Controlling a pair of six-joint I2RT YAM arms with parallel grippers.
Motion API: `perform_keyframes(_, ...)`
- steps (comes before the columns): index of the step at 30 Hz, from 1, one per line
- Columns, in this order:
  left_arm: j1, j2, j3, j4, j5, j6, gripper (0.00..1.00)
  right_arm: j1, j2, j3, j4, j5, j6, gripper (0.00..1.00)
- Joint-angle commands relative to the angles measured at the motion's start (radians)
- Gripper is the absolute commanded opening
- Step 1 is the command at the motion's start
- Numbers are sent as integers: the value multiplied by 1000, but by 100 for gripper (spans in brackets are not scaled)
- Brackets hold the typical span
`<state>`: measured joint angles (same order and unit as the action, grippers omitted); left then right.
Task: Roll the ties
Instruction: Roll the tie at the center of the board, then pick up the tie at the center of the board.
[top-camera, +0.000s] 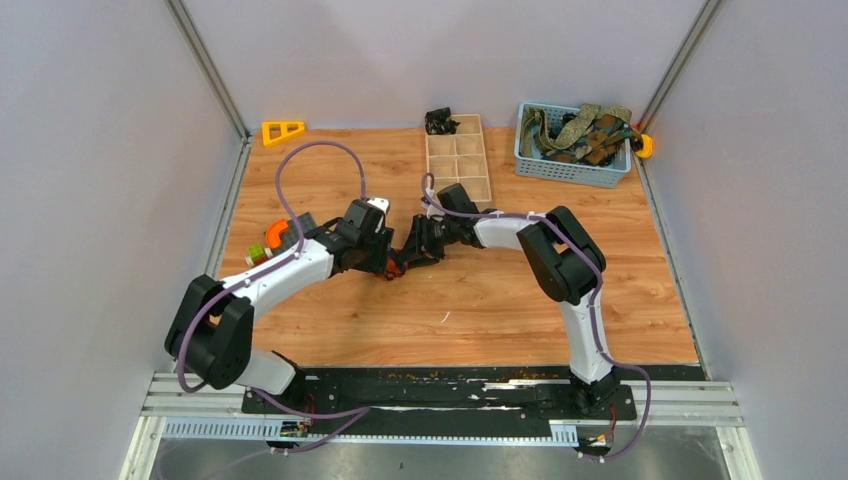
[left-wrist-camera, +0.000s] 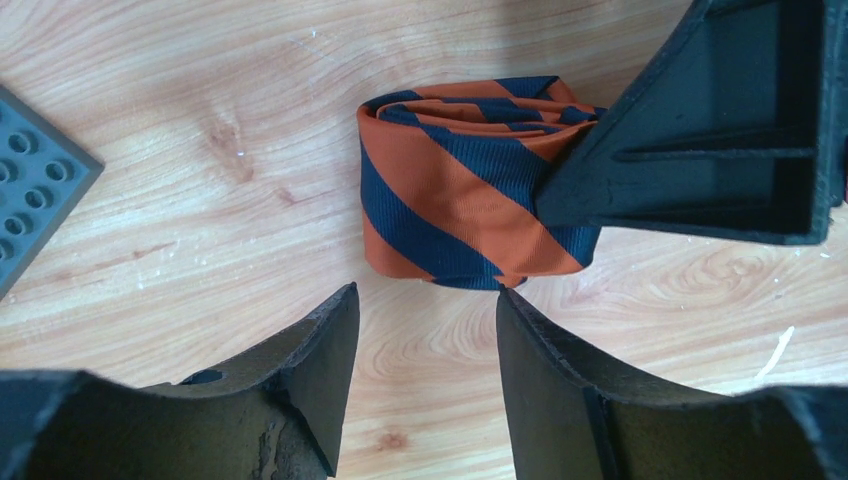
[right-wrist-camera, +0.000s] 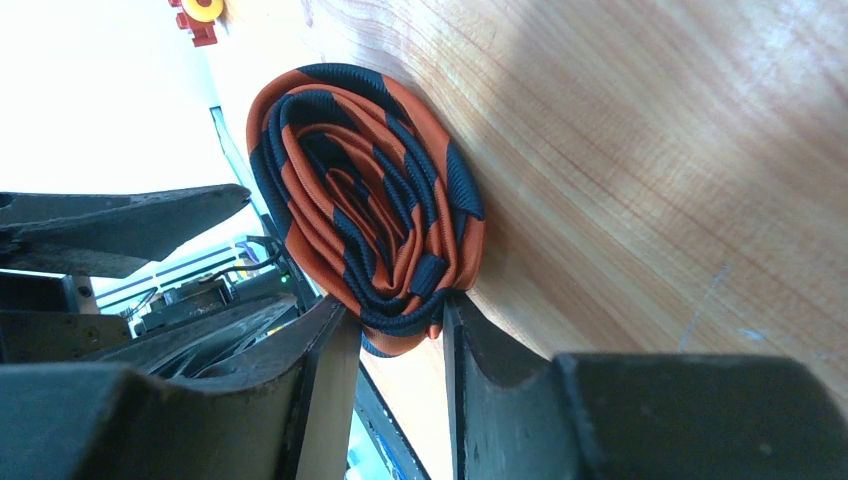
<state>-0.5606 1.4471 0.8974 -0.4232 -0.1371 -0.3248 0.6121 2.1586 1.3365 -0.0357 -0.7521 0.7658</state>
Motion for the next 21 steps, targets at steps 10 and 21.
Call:
perform_keyframes(10,1,-180,51,-178,-48,-30,63,-24,-21,75,-28,-20,19,4)
perform_keyframes(21,1,-285,86,-292,-119,0,65,-60,-26,118,-37,-57,35,0)
